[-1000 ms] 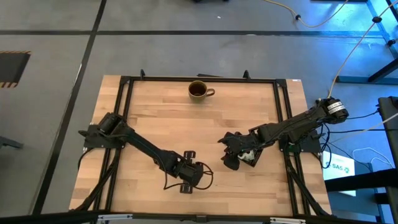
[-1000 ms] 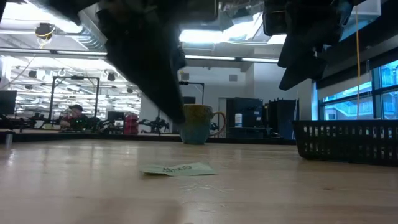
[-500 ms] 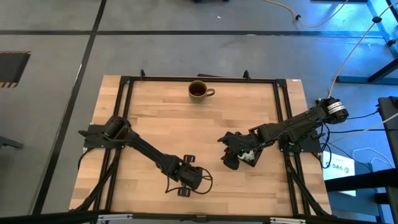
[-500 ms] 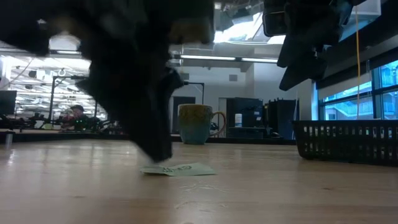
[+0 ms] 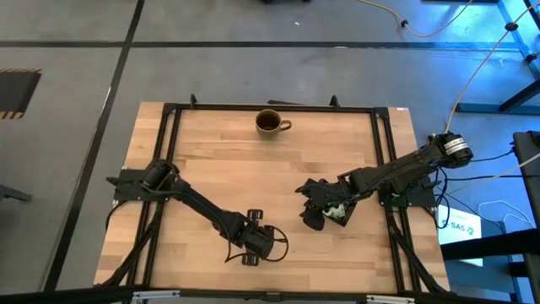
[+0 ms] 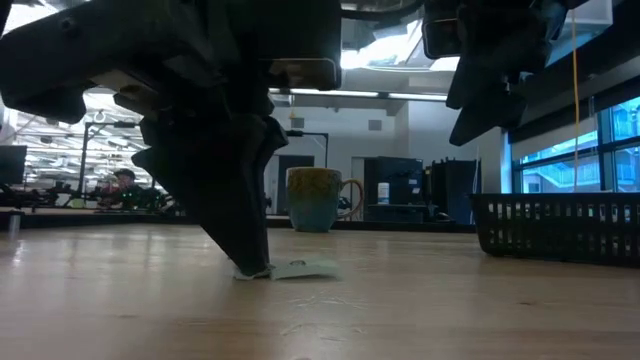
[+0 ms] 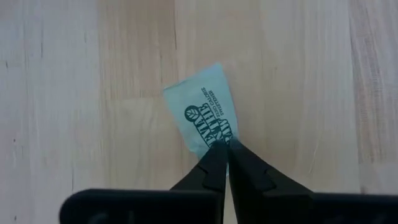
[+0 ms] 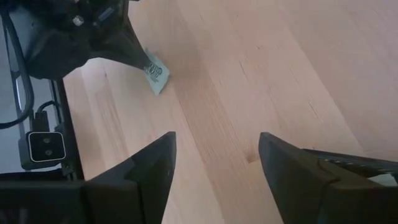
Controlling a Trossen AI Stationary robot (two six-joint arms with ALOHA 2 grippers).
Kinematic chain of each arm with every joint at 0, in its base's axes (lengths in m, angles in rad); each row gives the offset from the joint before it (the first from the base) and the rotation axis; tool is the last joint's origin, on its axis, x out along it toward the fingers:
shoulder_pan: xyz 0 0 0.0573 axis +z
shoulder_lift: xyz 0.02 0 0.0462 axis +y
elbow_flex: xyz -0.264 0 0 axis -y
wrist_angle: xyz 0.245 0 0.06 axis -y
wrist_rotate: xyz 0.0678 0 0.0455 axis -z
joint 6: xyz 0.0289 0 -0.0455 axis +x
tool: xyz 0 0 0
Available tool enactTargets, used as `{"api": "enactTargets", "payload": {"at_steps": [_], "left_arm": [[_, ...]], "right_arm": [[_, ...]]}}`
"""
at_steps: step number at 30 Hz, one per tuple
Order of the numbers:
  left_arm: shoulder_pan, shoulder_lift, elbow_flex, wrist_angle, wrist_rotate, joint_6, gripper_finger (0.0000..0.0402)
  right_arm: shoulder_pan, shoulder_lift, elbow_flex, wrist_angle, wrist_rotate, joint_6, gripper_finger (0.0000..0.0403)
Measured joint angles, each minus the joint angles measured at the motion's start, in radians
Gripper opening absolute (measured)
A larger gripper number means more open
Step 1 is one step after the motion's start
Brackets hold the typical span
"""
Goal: Pick and place Stevia / Truvia into bins
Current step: Put the stevia packet into the black bin
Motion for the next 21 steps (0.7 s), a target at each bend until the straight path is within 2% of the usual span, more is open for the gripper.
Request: {"api": "enactTargets", "payload": {"at_steps": [6,16,21], "left_arm": [[0.004,-0.022,-0.006,-0.011,-0.008,0.000,0.0004],[0.039,-0.182,-0.006,0.058,-0.271,0.012,0.0003],[0.060,-0.220,-0.005,0.103,-0.331,0.057,0.0003]], "right_arm": [[0.000,0.000,0.000,0.031,-0.001,0.030,0.0232],[-0.011,0.000,0.000,0.160,-0.001,0.236,0.0232],[-0.022,0.000,0.000,0.212,0.000,0.258,0.0232]]}}
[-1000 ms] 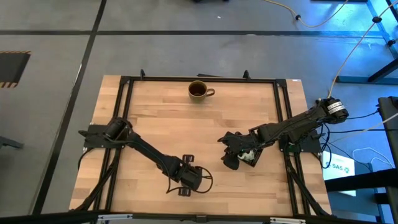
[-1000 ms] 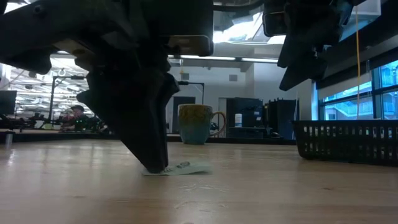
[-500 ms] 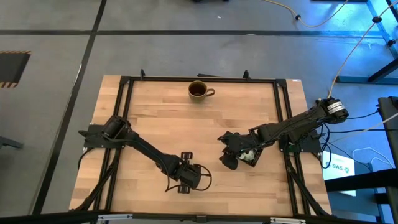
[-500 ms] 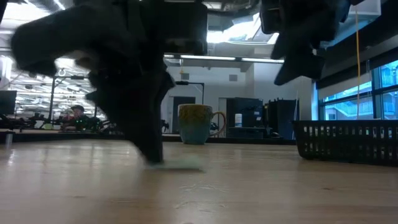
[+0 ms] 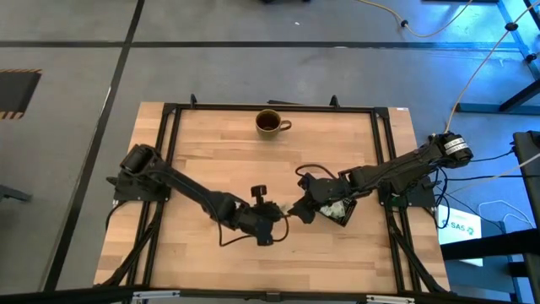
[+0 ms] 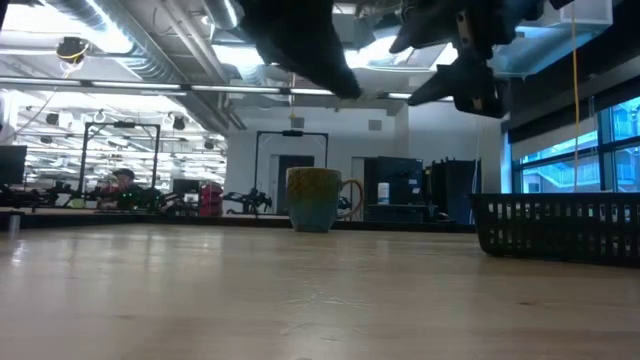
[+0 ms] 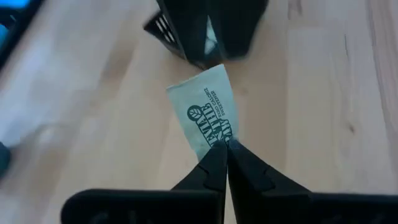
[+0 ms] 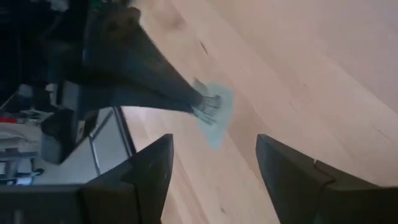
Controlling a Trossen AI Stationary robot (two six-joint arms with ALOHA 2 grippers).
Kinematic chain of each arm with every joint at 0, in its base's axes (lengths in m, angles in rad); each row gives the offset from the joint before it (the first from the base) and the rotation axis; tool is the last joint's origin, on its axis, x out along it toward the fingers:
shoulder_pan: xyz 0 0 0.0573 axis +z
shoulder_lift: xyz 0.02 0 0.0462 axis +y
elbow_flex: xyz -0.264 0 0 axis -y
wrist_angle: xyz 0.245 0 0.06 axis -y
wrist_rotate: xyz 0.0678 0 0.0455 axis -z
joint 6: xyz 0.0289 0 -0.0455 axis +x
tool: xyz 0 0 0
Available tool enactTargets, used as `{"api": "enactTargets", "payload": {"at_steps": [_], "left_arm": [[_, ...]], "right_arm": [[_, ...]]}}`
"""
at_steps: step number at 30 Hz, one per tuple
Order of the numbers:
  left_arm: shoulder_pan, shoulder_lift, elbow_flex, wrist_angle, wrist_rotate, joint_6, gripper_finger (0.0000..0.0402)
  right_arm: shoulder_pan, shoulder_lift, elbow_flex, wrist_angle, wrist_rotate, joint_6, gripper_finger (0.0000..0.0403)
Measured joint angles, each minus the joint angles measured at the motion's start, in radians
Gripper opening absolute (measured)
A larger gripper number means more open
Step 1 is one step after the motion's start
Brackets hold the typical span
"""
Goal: Pick and place Stevia / Truvia into bins
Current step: Put the stevia packet into the black bin
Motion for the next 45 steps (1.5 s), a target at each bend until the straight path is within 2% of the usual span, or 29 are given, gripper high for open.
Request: {"api": "enactTargets", "payload": {"at_steps": [7,12,23,28,32,36,40,45], "left_arm": [[0.003,-0.007,0.000,0.125,-0.026,0.114,0.0003],[0.003,-0.007,0.000,0.133,-0.045,0.132,0.0003],[0.003,-0.007,0.001,0.129,-0.048,0.228,0.0005],[0.011,-0.007,0.002,0.091,-0.020,0.226,0.0041],[0.016,-0.007,0.002,0.020,-0.013,0.136,0.0078],[0.018,-0.010,0.002,-0.077,0.017,0.052,0.0098],[0.018,-0.031,0.002,-0.162,0.101,-0.003,0.0100],[0.018,-0.077,0.002,-0.171,0.101,-0.005,0.0091]], "right_arm": [[-0.002,0.000,0.000,0.039,0.042,0.005,0.0232],[-0.002,0.000,0.000,0.045,0.043,0.034,0.0215],[-0.002,0.000,0.000,0.045,0.043,0.029,0.0067],[-0.002,0.000,0.000,0.044,0.042,-0.009,0.0009],[-0.004,0.000,0.000,0.037,0.031,-0.020,0.0007],[-0.008,-0.009,0.000,-0.028,-0.005,-0.036,0.0004],[-0.008,-0.040,0.000,-0.205,-0.009,-0.050,0.0003],[-0.011,-0.114,-0.001,-0.423,-0.004,-0.049,0.0002]]}}
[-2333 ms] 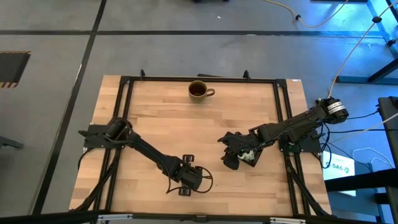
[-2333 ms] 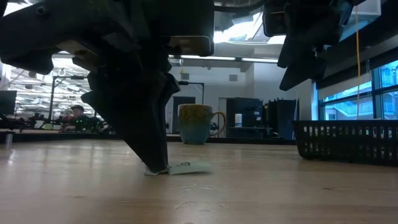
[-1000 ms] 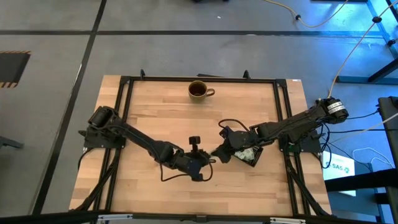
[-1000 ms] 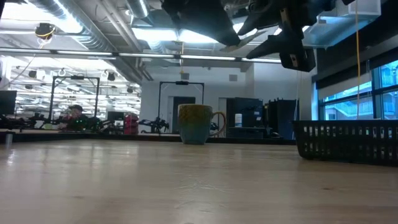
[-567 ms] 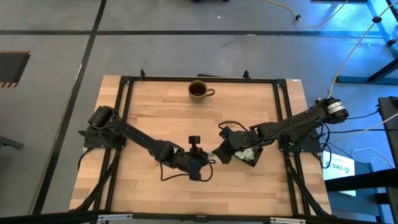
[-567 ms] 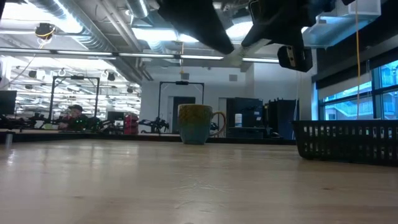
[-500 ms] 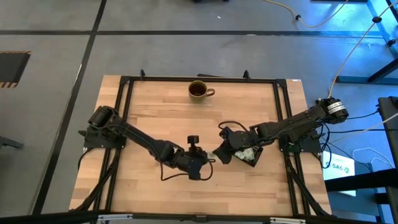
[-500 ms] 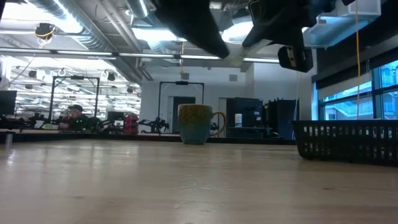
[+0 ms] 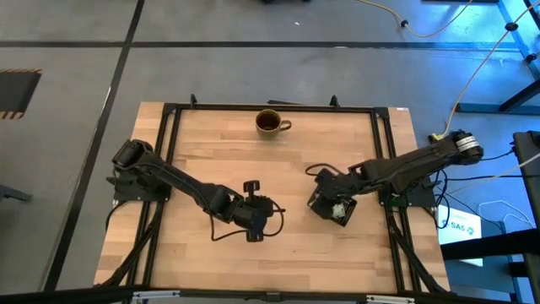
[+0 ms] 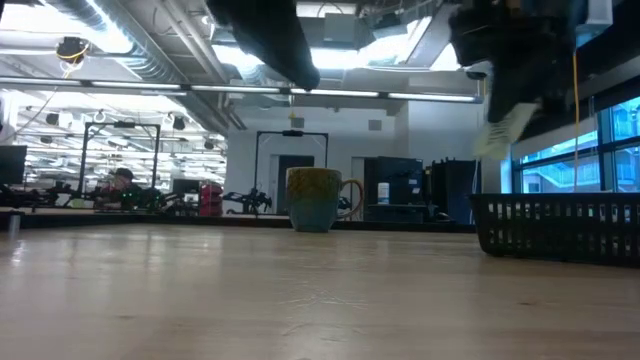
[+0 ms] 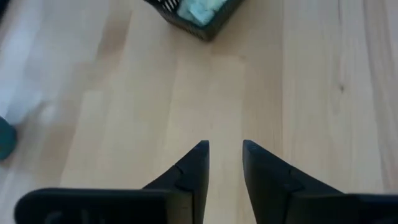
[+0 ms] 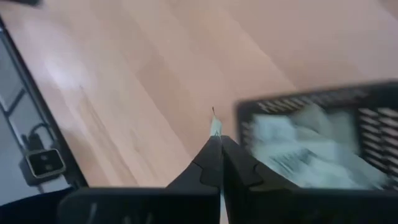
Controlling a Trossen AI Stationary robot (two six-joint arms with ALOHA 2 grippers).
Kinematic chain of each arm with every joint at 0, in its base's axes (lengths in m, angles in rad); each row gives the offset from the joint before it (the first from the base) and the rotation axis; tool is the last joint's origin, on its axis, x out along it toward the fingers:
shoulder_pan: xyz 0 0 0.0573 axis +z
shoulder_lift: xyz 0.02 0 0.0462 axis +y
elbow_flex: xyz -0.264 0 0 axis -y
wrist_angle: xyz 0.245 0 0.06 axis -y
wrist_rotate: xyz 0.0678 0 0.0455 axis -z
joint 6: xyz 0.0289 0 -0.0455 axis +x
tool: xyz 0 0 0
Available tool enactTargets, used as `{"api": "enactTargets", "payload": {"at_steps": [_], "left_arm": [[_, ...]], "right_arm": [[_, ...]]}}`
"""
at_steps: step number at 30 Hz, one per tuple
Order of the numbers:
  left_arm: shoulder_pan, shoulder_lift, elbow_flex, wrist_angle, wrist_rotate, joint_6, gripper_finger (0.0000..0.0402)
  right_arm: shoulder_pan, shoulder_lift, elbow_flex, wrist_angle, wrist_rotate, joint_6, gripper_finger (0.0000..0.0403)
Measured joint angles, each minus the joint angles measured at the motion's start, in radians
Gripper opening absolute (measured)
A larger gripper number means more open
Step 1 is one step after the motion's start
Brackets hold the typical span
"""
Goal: Pick and place Stevia / Truvia into bins
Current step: Put the stevia packet into the black bin
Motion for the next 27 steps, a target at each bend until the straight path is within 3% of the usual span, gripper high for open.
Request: {"api": "enactTargets", "payload": {"at_steps": [9,21,27], "left_arm": [[0.003,-0.067,0.000,-0.002,-0.007,0.000,0.0081],[0.003,-0.067,0.000,0.008,0.036,-0.033,0.0077],[0.003,-0.067,0.000,0.008,0.043,-0.047,0.0075]], "right_arm": [[-0.001,-0.100,0.000,-0.265,0.030,0.035,0.0002],[0.000,-0.072,-0.154,-0.088,-0.013,0.087,0.0002],[0.000,-0.072,-0.185,-0.099,-0.013,0.085,0.0020]]}}
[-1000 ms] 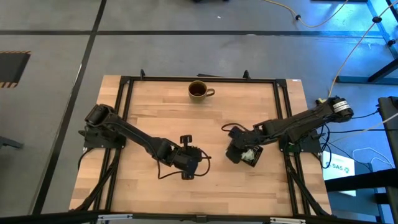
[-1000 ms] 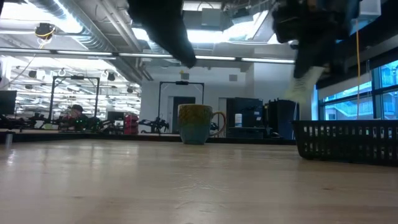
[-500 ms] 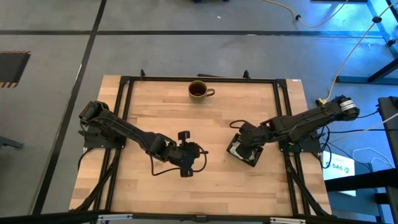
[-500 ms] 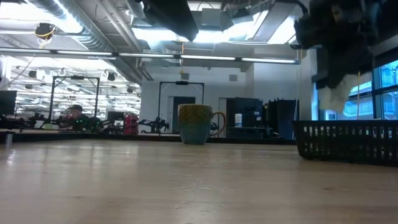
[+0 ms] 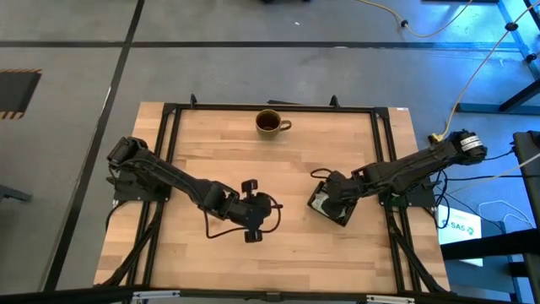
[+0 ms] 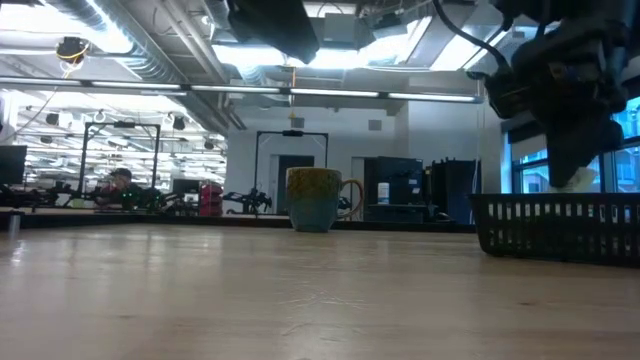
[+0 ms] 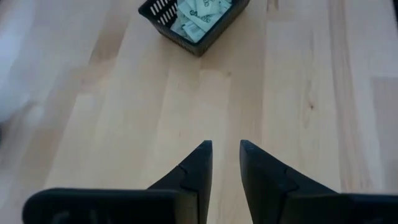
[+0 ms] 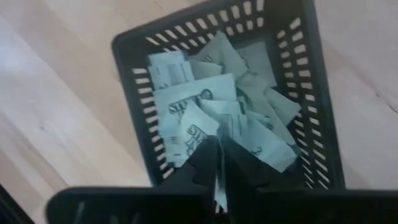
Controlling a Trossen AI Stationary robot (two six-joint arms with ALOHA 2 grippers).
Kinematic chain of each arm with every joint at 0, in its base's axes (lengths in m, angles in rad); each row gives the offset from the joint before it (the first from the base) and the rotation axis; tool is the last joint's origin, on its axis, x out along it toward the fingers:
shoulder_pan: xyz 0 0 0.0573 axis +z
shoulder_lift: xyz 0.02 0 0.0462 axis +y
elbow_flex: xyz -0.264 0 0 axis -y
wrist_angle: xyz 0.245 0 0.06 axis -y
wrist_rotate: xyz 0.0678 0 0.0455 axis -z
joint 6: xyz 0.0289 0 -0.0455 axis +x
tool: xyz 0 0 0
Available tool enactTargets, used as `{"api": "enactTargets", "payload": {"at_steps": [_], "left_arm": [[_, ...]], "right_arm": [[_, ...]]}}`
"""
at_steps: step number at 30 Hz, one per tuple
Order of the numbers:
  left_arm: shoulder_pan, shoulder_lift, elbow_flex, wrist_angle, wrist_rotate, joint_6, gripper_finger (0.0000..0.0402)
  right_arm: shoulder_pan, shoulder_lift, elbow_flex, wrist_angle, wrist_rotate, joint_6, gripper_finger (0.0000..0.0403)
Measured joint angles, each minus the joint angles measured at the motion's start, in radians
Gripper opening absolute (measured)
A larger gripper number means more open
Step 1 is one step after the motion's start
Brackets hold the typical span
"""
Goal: Pick and place Stevia / Truvia into bins
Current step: Put the stevia packet into the black bin, then return to Home Position
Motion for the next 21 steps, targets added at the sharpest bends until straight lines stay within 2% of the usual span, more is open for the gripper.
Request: {"api": "enactTargets", "payload": {"at_steps": [9,14,17,21], "left_arm": [[0.010,-0.047,0.000,-0.009,0.060,0.016,0.0075],[0.041,-0.122,-0.004,-0.020,0.058,0.044,0.0074],[0.063,-0.195,-0.059,0.022,0.058,0.045,0.0074],[0.090,-0.330,-0.212,0.214,0.037,0.024,0.0074]], "right_arm": [[0.000,-0.026,0.013,-0.111,0.061,0.037,0.0104],[0.011,-0.092,0.032,-0.142,0.148,0.048,0.0121],[0.027,-0.148,0.033,-0.153,0.220,0.018,0.0122],[0.032,-0.206,0.033,-0.164,0.219,-0.101,0.0123]]}}
